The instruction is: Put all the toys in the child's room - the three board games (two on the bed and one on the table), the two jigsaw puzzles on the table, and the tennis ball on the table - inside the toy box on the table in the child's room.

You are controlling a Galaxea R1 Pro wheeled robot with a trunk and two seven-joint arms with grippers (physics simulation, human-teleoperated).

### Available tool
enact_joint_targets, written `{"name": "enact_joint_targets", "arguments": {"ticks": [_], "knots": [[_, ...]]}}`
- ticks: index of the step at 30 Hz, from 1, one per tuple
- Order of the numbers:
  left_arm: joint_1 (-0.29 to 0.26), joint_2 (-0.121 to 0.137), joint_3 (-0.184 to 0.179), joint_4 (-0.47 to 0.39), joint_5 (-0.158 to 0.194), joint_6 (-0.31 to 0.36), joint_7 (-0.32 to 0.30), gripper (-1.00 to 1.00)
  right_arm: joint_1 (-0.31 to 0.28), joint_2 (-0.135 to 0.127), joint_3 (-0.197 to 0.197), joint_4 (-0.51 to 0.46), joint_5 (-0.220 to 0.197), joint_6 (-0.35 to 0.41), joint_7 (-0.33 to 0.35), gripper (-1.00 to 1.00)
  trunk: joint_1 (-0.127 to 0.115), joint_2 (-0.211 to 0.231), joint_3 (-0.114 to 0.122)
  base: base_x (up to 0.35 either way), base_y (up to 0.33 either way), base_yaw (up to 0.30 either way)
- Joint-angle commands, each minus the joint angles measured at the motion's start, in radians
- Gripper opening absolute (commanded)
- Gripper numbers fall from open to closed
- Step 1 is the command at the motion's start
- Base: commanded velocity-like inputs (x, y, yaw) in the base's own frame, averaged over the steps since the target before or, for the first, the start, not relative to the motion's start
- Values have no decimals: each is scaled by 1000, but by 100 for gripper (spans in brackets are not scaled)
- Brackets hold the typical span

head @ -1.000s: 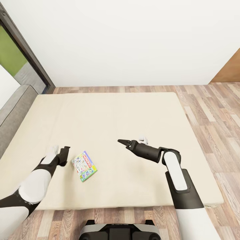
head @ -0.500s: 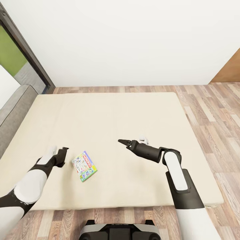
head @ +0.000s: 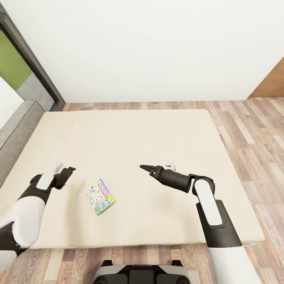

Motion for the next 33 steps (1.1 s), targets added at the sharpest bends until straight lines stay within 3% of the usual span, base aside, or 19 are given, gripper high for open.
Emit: {"name": "enact_joint_targets", "arguments": {"ticks": [1,8,15,21,23,25,28,33], "knots": [[0,5,-10,-6,9,7,7,100,-1,0,-1,0,7,4,6,100,1,-2,-1,0,0,0],[0,38,-117,-21,-4,12,8,100,-1,0,-1,0,8,4,3,100,1,-2,-1,0,0,0],[0,72,-247,-24,-28,13,4,100,0,0,2,-1,19,5,1,100,1,-2,-1,0,0,0],[-1,79,-391,-23,-43,17,1,100,0,0,6,-2,50,6,-4,100,1,-2,-1,0,0,0],[-2,80,-424,-22,-44,21,0,100,0,0,7,-2,52,6,-5,100,1,-2,-1,0,0,0],[-2,80,-484,-21,-45,32,-2,100,1,0,7,-2,56,6,-6,100,1,-2,-1,0,0,0],[-2,80,-542,-17,-45,37,-17,100,1,-1,7,-3,57,6,-14,100,1,-2,-1,0,0,0],[-3,85,-597,-4,-44,41,-86,100,0,-2,7,-8,58,8,-52,100,1,-2,-1,0,0,0]]}}
